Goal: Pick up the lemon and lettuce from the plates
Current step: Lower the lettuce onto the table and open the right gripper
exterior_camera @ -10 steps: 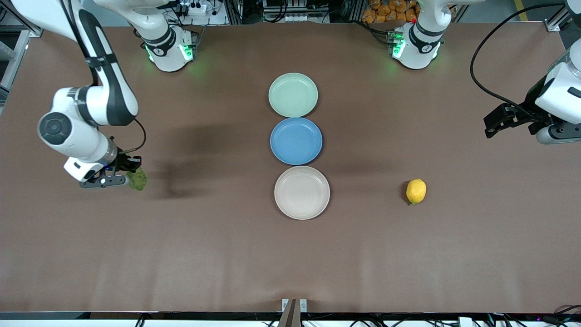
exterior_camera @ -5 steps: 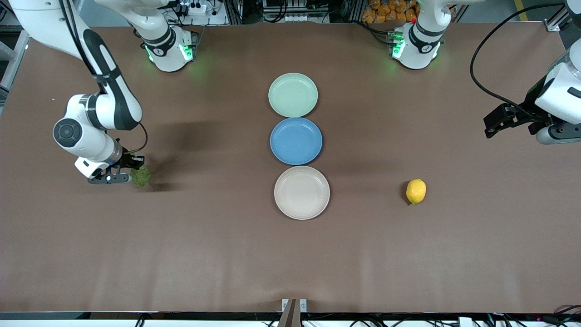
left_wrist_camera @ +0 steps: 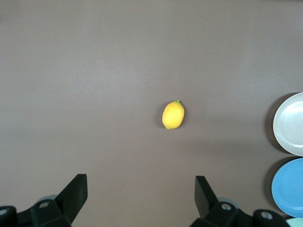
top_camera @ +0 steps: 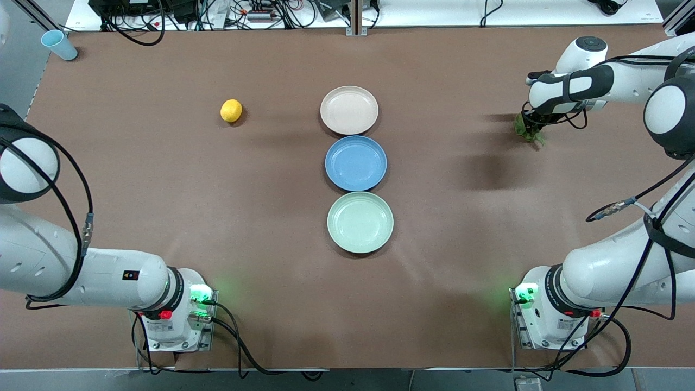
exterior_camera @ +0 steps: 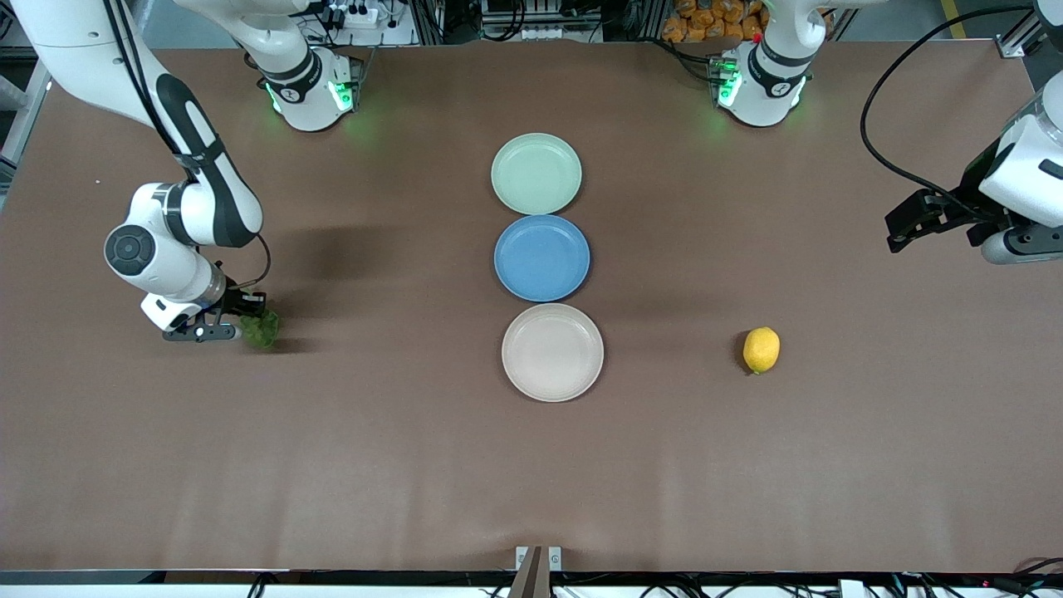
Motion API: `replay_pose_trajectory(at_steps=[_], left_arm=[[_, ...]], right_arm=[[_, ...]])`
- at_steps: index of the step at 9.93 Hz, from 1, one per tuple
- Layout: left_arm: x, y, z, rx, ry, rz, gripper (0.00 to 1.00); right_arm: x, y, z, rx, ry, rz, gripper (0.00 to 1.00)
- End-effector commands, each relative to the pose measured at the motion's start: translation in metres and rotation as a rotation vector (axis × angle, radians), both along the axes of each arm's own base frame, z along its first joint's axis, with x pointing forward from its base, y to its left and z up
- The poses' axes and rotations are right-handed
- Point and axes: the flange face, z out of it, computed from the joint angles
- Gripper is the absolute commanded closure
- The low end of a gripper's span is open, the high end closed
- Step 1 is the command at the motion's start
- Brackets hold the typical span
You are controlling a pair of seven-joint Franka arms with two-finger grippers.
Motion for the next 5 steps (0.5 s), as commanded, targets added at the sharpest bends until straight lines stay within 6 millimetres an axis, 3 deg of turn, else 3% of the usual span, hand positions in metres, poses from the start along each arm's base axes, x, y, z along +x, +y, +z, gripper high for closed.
replay_pose_trajectory(at_steps=[1, 5], left_arm=[[0.0, 0.005, 0.003, 0.008, -0.001, 0.002, 0.0], [0.0, 0.009, 0.002, 0.014, -0.001, 0.007, 0.0]], right_arm=[[0.015, 0.001, 0.037, 0.01, -0.052, -0.001, 0.0], [0.039, -0.003, 0.109, 0.005, 0.052, -0.028, 0.0]])
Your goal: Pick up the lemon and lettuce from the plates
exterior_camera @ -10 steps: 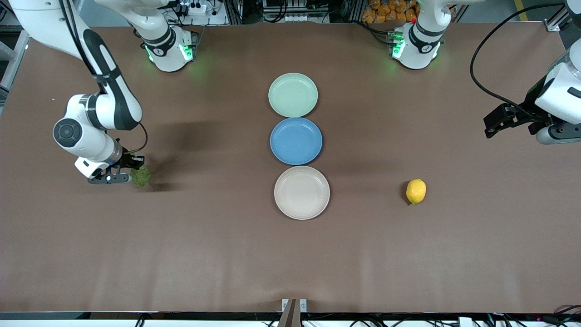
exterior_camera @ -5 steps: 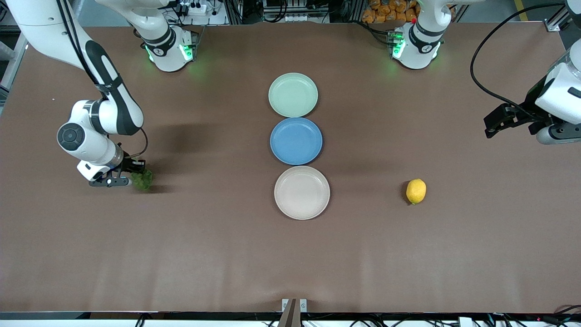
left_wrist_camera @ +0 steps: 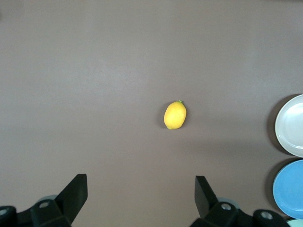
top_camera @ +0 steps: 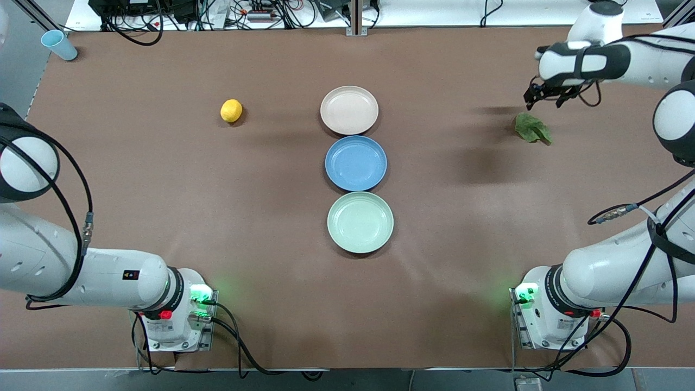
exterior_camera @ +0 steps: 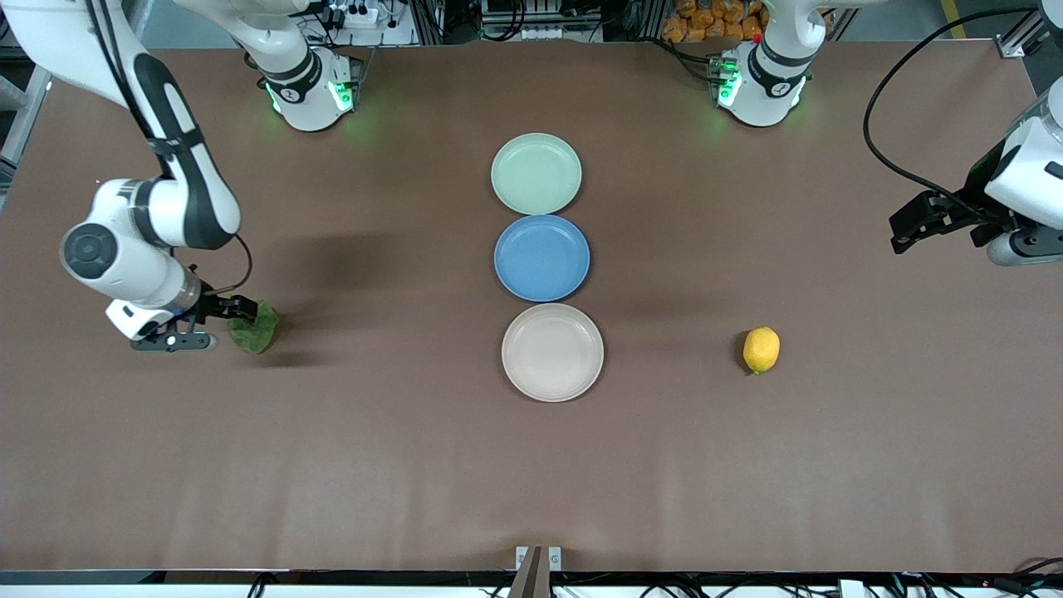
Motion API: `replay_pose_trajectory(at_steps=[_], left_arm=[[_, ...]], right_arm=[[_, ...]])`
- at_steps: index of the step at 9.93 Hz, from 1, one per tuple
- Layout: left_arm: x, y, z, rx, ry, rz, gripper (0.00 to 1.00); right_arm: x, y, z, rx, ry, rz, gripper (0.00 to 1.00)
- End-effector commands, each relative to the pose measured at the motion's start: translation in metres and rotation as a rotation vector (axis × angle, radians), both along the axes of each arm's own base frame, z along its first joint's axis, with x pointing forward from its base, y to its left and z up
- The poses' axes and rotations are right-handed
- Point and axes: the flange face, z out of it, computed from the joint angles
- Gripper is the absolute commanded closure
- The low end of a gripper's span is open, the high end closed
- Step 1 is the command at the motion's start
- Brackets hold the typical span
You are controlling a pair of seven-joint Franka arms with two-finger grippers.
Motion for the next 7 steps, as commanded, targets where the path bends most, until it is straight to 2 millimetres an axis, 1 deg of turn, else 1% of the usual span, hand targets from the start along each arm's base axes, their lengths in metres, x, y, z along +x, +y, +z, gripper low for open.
replay_pose_trajectory(at_steps=[1, 3, 4, 5, 6, 7], left_arm=[[-0.001, 0.003, 0.004, 0.014, -0.003, -0.002, 0.0], [-0.001, 0.004, 0.004, 0.014, -0.003, -0.002, 0.0], [-0.001, 0.004, 0.004, 0.016, -0.003, -0.002, 0.0], [-0.001, 0.004, 0.004, 0.009, -0.004, 0.001, 0.0], [-0.001, 0.005, 0.004, 0.008, -0.004, 0.002, 0.0], [-0.001, 0.004, 0.004, 0.008, -0.004, 0.001, 0.0]], right_arm=[[0.011, -0.001, 0.052, 0.016, 0.042, -0.022, 0.0], [0.017, 0.008, 0.098, 0.014, 0.067, -0.014, 0.0], [0.02, 0.007, 0.124, 0.011, 0.071, -0.019, 0.0], [0.022, 0.012, 0.152, 0.007, 0.071, -0.015, 0.0], [0.024, 0.011, 0.179, 0.006, 0.068, -0.02, 0.0], [0.026, 0.01, 0.216, 0.005, 0.05, -0.022, 0.0]])
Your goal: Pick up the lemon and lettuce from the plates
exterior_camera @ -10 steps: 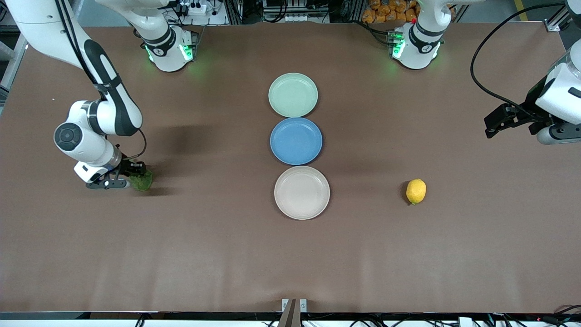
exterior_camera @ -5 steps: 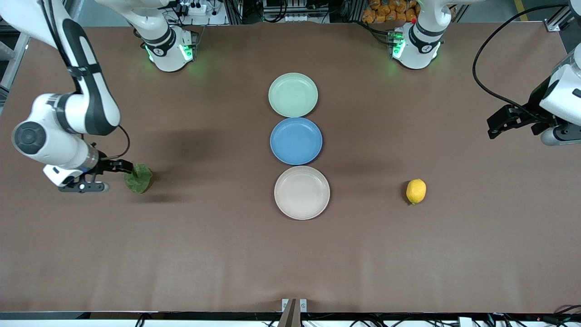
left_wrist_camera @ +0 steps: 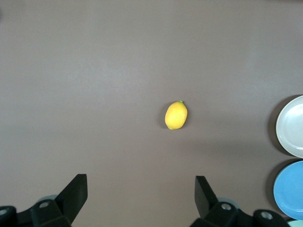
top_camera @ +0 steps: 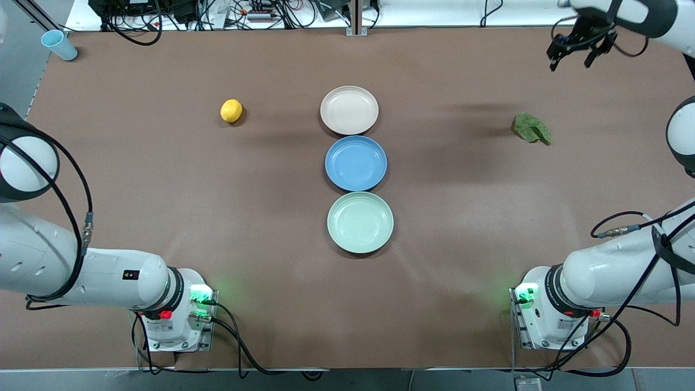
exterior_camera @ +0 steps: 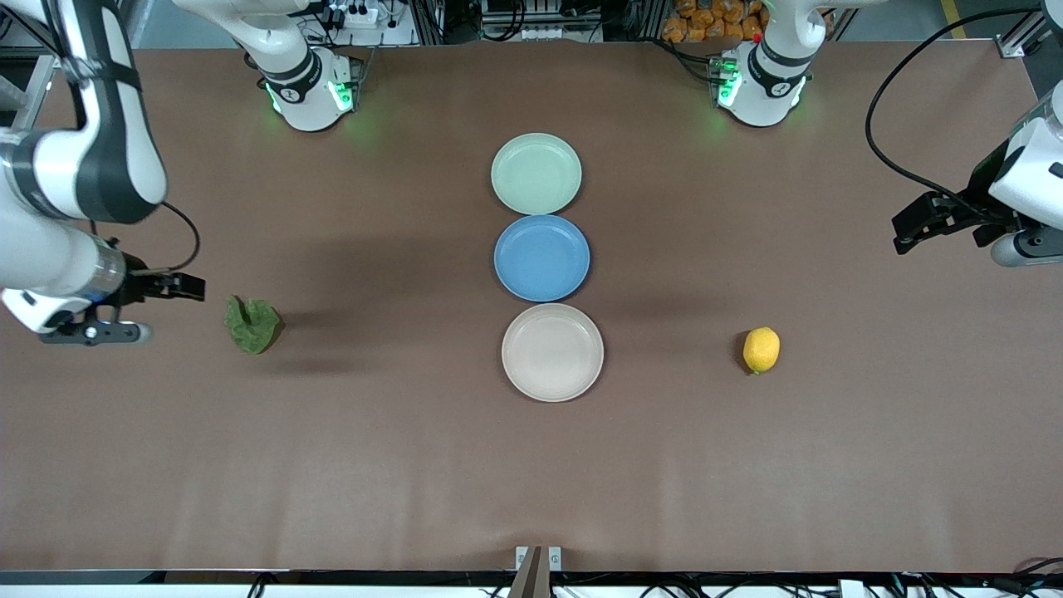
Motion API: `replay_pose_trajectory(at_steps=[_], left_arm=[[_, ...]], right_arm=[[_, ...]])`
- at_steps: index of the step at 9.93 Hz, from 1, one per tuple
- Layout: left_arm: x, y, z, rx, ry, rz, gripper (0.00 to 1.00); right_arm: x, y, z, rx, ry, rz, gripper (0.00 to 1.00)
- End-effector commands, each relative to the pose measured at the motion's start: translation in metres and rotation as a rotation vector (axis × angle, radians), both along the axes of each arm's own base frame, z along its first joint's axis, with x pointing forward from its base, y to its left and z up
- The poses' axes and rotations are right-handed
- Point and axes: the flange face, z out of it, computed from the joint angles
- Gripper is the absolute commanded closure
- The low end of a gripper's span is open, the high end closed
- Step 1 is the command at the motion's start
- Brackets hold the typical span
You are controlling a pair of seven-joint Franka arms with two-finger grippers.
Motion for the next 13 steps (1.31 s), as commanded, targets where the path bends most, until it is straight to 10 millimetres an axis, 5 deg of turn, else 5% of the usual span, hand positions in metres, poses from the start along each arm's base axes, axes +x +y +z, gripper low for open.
replay_pose_trajectory(at_steps=[1, 9, 11, 13], left_arm=[[-0.001, 0.002, 0.004, 0.006, -0.004, -0.002, 0.0], [-0.002, 0.001, 0.005, 0.006, -0.005, -0.003, 0.0], [-0.003, 0.001, 0.007, 0.004, -0.008, -0.005, 0.0], [-0.002, 0.001, 0.006, 0.004, -0.006, -0.005, 0.0]], right_arm=[[0.002, -0.001, 0.075, 0.016, -0.036, -0.011, 0.0], [-0.074, 0.002, 0.251, 0.026, -0.145, -0.021, 0.0], [-0.09, 0.005, 0.263, 0.052, -0.146, -0.024, 0.0], [-0.079, 0.005, 0.247, 0.089, -0.178, -0.021, 0.0]])
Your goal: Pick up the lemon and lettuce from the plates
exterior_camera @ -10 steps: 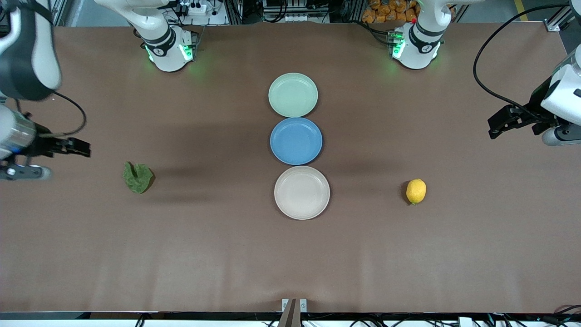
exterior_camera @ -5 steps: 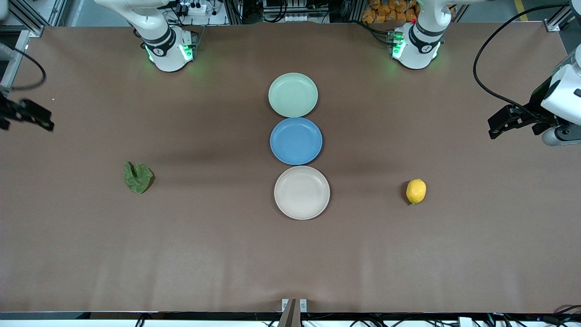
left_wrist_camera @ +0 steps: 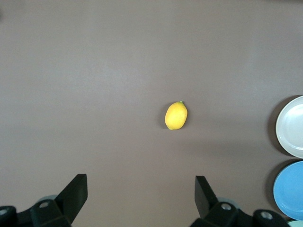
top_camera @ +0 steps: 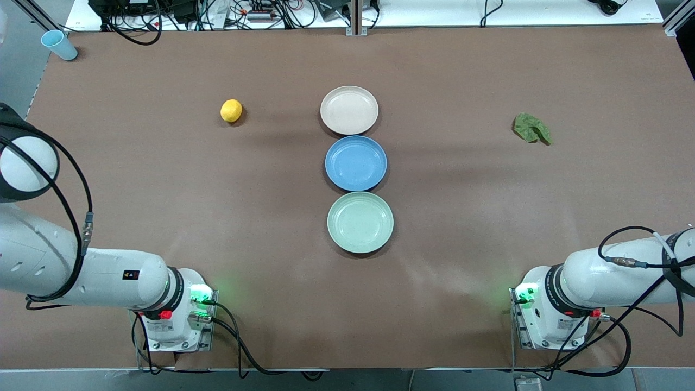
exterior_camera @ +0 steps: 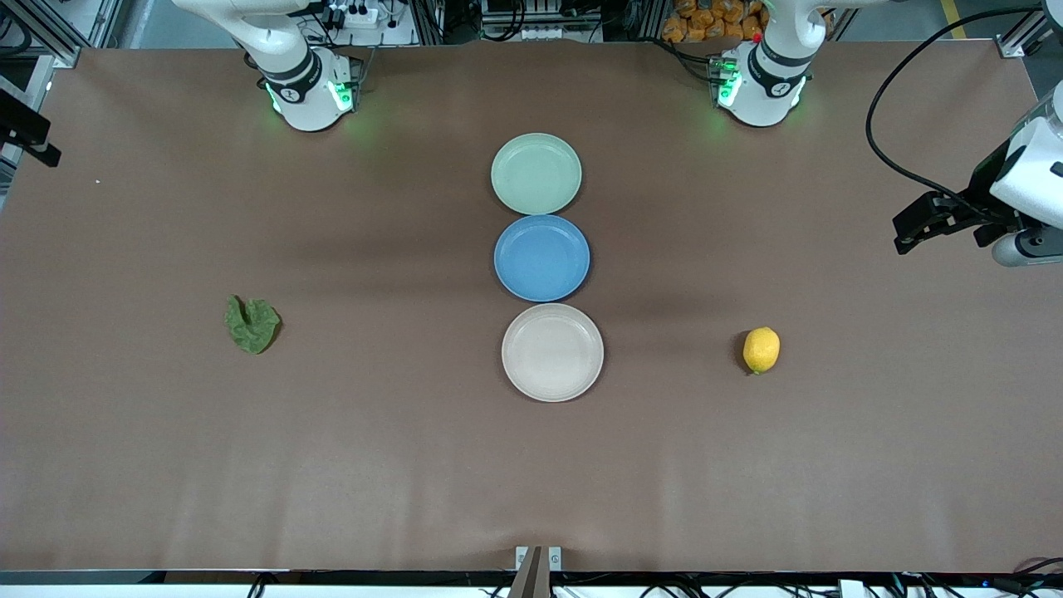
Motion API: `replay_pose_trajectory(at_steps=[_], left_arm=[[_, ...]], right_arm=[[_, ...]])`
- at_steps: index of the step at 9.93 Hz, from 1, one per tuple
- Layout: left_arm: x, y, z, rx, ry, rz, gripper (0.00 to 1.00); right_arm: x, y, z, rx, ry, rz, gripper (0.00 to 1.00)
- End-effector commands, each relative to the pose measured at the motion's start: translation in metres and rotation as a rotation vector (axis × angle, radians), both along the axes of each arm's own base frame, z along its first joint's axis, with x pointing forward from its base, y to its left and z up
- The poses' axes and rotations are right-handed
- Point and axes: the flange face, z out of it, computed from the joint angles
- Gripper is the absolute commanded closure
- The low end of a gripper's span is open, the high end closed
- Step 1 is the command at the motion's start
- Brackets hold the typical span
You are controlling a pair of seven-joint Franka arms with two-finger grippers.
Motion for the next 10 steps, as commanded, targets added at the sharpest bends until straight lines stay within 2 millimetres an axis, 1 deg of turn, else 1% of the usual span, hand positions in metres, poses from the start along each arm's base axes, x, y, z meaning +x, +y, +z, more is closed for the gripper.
replay_pose_trajectory(at_steps=[1, 4, 6, 7, 8, 10], left_arm=[[-0.002, 0.001, 0.005, 0.006, -0.005, -0.005, 0.0], [-0.001, 0.002, 0.002, 0.01, 0.001, -0.005, 0.0], [-0.001, 0.001, 0.002, 0.013, 0.001, -0.006, 0.0], [-0.001, 0.0, 0.001, 0.016, 0.002, -0.006, 0.0], [0.0, 0.001, 0.001, 0.017, 0.002, -0.008, 0.0], [0.0, 0.001, 0.001, 0.016, 0.002, -0.011, 0.0]], right_arm=[[0.013, 0.001, -0.023, 0.029, -0.045, 0.009, 0.0], [0.029, 0.004, -0.056, 0.026, -0.07, 0.015, 0.0], [0.034, 0.005, -0.062, 0.023, -0.065, 0.017, 0.0], [0.035, 0.007, -0.061, 0.023, -0.065, 0.02, 0.0], [0.036, 0.013, -0.06, 0.021, -0.065, 0.032, 0.0], [0.035, 0.013, -0.06, 0.022, -0.059, 0.029, 0.0]])
